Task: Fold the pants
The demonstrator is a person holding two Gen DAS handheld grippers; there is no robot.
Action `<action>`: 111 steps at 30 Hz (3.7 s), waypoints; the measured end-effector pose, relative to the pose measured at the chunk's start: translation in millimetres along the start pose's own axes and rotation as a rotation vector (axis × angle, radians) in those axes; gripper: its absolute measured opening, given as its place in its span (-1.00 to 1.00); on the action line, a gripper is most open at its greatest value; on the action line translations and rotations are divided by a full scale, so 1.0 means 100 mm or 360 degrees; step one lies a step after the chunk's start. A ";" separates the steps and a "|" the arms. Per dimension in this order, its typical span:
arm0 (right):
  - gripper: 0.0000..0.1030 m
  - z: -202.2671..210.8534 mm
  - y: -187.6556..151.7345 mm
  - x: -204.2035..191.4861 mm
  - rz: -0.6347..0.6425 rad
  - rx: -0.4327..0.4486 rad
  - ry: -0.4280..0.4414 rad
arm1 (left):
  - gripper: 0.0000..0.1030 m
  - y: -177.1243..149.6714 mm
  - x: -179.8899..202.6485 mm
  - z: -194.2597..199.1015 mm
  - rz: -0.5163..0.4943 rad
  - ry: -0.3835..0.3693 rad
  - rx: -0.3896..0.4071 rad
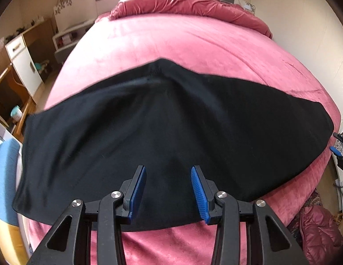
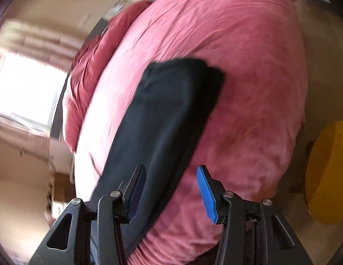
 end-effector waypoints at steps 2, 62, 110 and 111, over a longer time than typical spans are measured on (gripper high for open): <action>-0.03 0.03 0.12 0.09 -0.0078 0.0053 0.0044 | -0.17 -0.03 0.01 -0.06 -0.0001 -0.0025 -0.0031; -0.20 -1.37 -3.34 -2.22 0.1821 -0.0853 -0.0014 | 0.27 0.41 -0.19 -0.14 0.0581 -0.0989 -0.0072; 0.30 -1.05 -1.89 -1.26 0.1378 -0.0285 -0.0683 | -0.73 0.39 0.23 -0.49 0.0452 -0.0870 -0.0140; 0.32 -1.06 -1.90 -1.25 0.1375 -0.0293 -0.0684 | -0.73 0.34 0.22 -0.50 0.0446 -0.0867 -0.0138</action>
Point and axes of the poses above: each gripper's, at about its wrist camera, not at the fingertips, and z roughly against the way its jaws point, x to its right, y to its top, the point moved 4 cm from there along -z, roughly the way its jaws point, and after that the axes turned 8 degrees about -z, right-handed, at the moved point
